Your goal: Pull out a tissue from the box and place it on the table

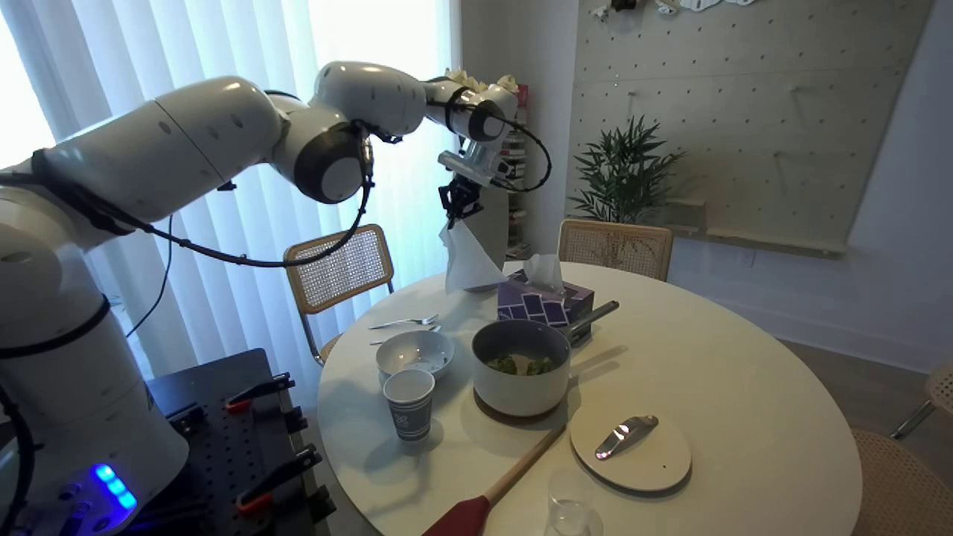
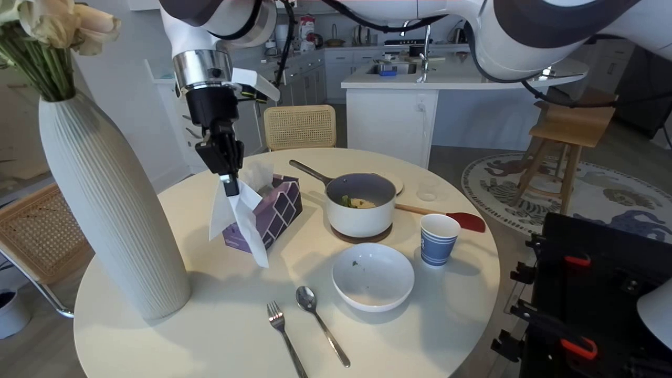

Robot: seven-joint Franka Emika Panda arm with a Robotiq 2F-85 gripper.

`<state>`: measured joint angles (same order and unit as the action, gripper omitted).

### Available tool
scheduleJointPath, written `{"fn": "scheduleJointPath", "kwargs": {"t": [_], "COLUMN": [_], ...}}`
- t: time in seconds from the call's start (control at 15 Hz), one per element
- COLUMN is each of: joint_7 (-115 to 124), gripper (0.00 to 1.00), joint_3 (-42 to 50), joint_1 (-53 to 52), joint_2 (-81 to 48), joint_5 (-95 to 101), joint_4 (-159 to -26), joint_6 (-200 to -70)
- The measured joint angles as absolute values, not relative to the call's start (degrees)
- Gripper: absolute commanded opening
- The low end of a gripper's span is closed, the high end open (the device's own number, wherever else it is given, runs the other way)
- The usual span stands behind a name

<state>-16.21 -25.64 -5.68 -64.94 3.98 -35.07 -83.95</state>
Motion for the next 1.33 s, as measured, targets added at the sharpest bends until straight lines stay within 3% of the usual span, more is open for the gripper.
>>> {"fn": "scheduleJointPath", "kwargs": {"t": [1.33], "joint_7": [-27.87], "gripper": [0.00], "joint_3": [-35.42], "joint_1": [-3.42], "joint_2": [-68.50], "joint_5": [-0.91], "joint_4": [-44.29], "joint_6": [-94.47]}}
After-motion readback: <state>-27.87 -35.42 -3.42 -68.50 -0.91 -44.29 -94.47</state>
